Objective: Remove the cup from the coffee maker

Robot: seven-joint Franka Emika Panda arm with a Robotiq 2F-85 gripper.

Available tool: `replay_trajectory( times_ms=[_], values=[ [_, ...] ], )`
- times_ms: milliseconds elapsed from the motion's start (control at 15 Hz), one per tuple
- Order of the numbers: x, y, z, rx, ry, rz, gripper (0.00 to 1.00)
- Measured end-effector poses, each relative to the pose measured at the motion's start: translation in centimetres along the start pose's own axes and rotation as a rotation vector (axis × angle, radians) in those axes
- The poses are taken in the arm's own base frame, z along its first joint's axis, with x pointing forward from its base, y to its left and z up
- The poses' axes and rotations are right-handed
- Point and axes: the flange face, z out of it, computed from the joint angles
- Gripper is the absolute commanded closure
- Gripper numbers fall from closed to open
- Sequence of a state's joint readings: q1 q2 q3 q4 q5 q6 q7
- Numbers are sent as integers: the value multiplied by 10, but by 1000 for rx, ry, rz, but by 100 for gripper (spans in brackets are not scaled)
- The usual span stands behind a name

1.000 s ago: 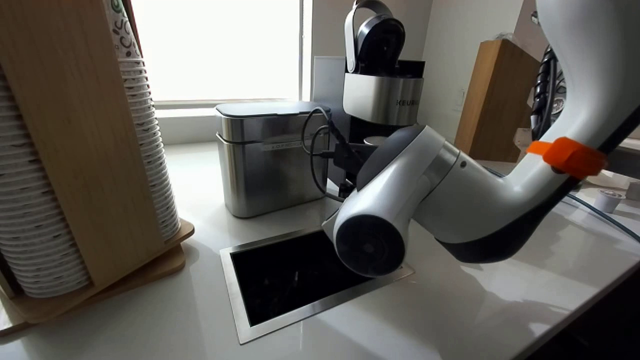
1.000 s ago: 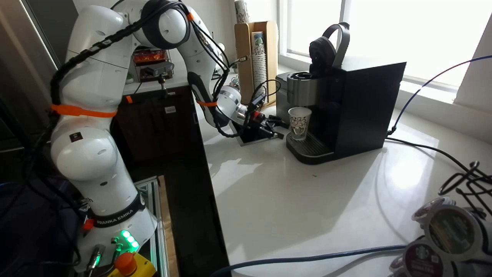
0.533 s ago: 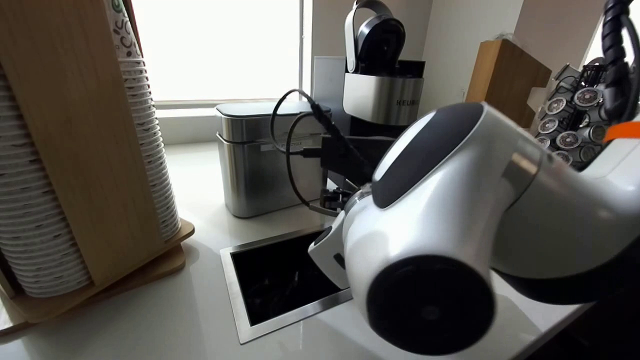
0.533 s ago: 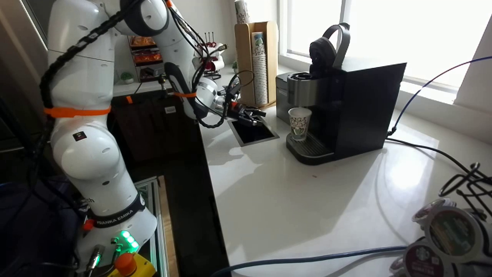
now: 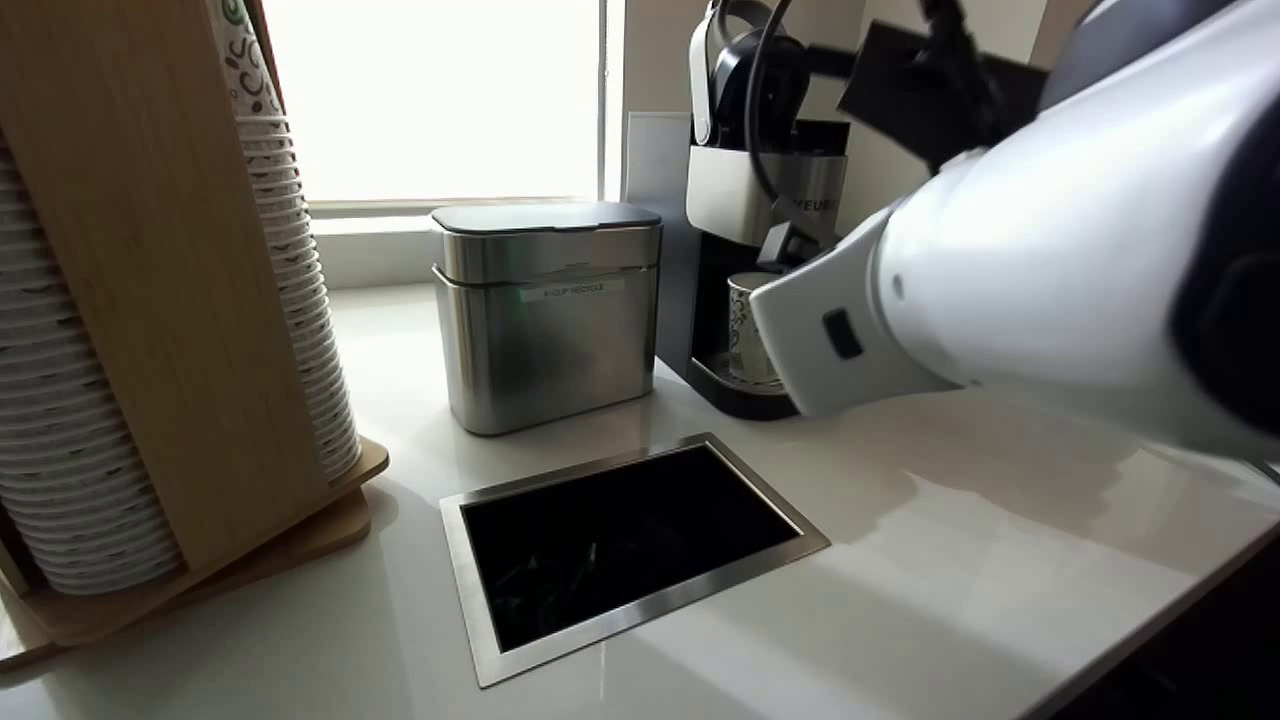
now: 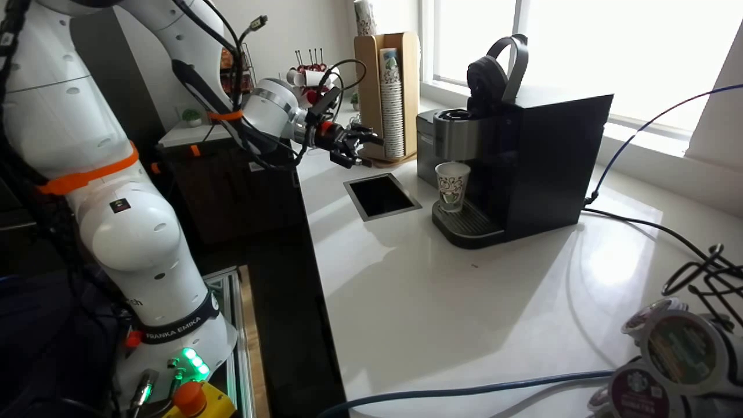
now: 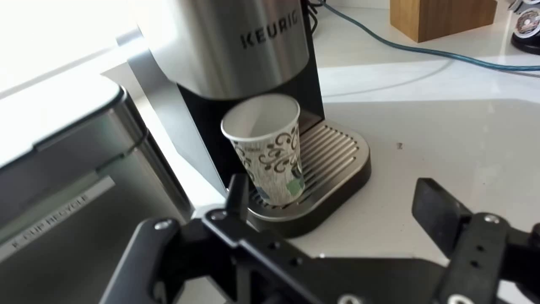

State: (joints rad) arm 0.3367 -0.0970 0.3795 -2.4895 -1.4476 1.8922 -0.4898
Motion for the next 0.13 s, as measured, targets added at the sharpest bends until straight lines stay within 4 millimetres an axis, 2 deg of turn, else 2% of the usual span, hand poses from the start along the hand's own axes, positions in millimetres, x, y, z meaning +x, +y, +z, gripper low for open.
replay_trajectory(
  times_ms=[133],
  values=[
    [-29,-4,-19,-49,-36,80,0]
  ],
)
